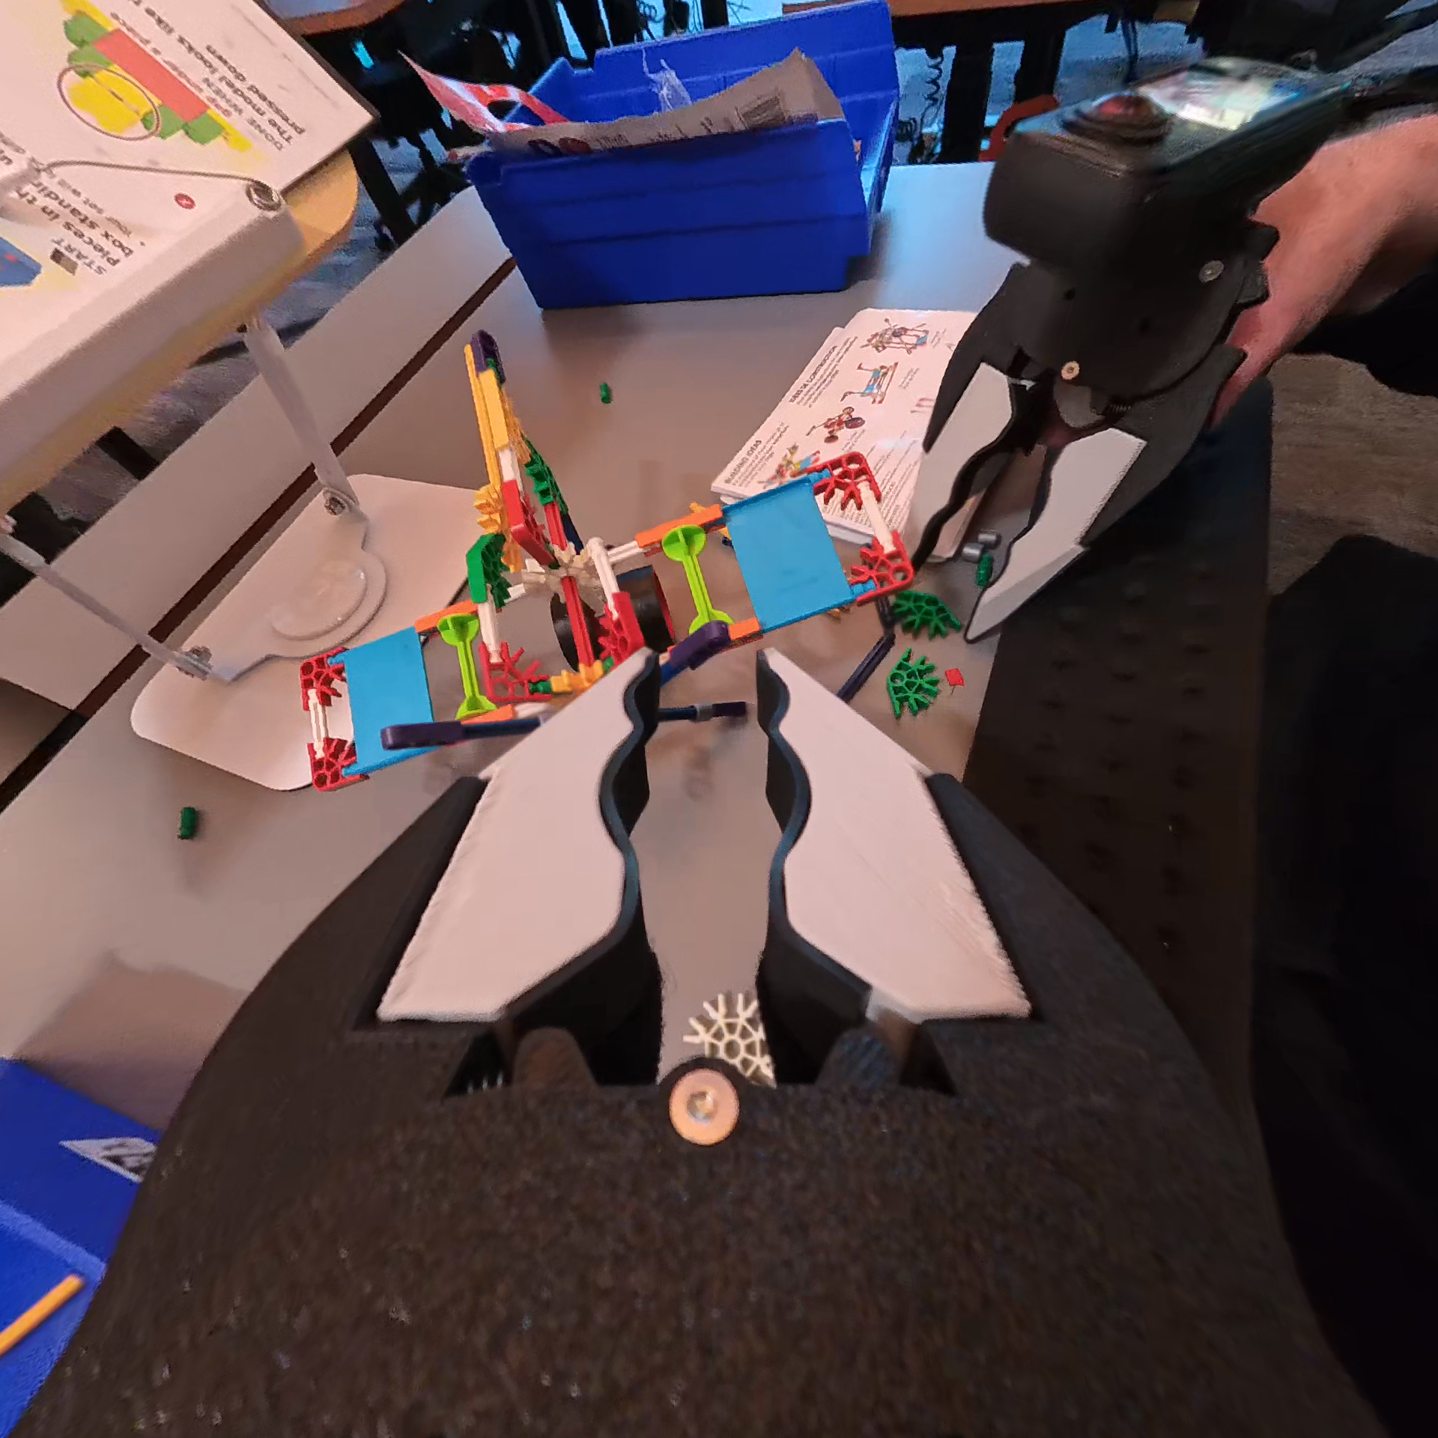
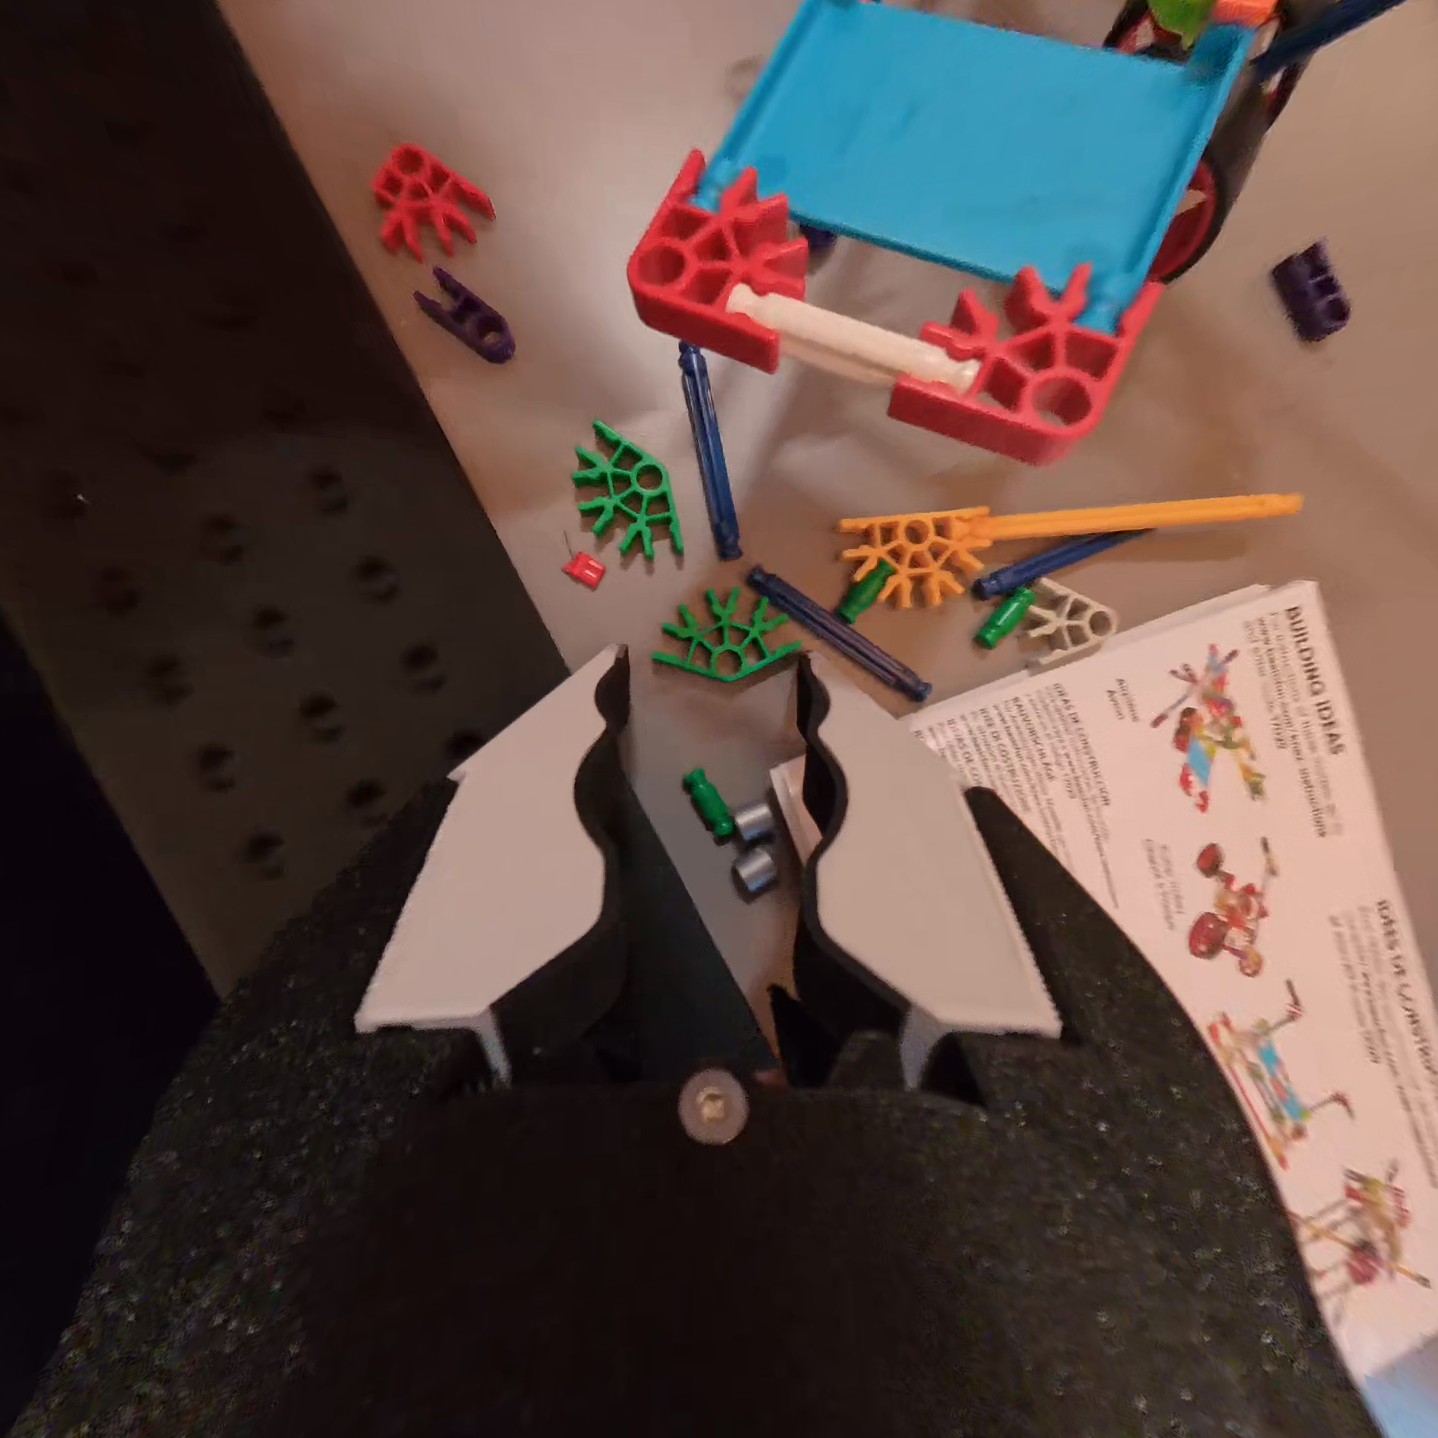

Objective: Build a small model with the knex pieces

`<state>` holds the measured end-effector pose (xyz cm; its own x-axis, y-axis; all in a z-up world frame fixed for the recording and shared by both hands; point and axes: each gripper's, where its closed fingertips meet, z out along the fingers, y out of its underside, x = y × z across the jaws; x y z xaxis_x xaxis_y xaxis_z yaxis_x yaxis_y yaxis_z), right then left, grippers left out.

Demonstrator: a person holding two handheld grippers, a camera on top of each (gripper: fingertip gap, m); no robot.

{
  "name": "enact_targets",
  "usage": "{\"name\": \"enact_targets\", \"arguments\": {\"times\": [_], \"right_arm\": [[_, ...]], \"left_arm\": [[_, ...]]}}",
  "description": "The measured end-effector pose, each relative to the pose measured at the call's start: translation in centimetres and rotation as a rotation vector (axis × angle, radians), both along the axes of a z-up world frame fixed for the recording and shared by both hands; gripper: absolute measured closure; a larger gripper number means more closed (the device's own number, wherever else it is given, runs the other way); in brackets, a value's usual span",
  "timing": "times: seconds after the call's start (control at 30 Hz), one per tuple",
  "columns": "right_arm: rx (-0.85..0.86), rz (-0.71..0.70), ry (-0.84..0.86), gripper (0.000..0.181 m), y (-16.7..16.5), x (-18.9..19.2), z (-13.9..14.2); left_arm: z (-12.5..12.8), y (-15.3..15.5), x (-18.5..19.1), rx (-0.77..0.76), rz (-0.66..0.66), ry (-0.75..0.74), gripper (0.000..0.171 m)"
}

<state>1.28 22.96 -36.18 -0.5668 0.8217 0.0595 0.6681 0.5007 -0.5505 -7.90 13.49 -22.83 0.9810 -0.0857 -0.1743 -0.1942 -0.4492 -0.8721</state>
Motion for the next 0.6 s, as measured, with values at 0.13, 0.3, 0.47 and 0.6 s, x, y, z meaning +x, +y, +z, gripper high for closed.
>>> {"name": "enact_targets", "arguments": {"times": [0.13,0.3,0.47,0.6], "right_arm": [[-0.054,-0.018,0.026,0.177,-0.1,-0.2,0.2],[-0.026,-0.021,0.033,0.176,0.6,0.0,0.5],[-0.083,-0.018,0.017,0.136,-1.2,0.1,1.0],[-0.066,0.04,0.037,0.146,-2.0,0.1,0.8]], "left_arm": [[-0.4,-0.3,0.5,0.006,-0.004,-0.017,0.148],[-1.1,-0.2,1.9,-0.01,-0.032,-0.02,0.148],[-2.0,-0.5,2.5,-0.025,-0.033,-0.03,0.147],[-2.2,-0.8,2.8,-0.017,-0.039,-0.041,0.148]]}}
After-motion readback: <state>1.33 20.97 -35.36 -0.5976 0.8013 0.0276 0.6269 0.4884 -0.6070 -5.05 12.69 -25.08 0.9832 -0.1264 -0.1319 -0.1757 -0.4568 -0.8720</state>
